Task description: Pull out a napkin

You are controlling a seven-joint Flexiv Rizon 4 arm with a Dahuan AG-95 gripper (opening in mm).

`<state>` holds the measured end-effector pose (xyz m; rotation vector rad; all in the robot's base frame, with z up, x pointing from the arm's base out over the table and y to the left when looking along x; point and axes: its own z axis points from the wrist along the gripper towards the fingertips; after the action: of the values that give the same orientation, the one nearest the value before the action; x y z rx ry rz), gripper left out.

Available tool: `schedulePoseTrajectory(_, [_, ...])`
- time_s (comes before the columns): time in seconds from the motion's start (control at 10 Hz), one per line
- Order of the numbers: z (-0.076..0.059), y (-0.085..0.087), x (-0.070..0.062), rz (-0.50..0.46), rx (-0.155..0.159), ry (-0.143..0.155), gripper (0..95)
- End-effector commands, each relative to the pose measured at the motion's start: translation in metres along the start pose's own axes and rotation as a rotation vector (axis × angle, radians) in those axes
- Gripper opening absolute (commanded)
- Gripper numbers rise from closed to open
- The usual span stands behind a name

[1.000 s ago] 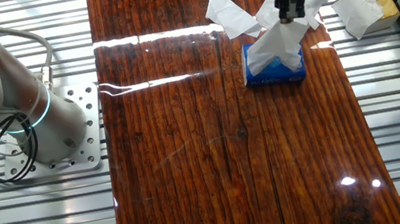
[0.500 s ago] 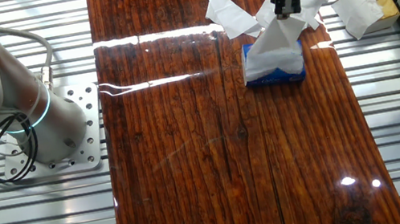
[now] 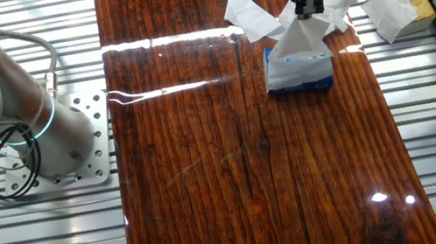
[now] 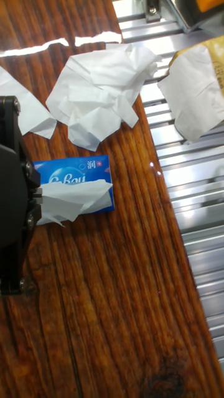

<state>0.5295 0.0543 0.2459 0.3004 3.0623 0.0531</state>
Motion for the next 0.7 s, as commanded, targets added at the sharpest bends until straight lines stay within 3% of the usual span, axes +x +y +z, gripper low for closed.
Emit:
schedulePoseTrajectory(0.1, [-0.0017, -0.0014, 0.0031, 0.001, -0.002, 0.002, 0.0])
schedulePoseTrajectory(0.7, [-0.0053, -0.0025, 0.0048, 0.027, -0.013, 0.003, 0.0])
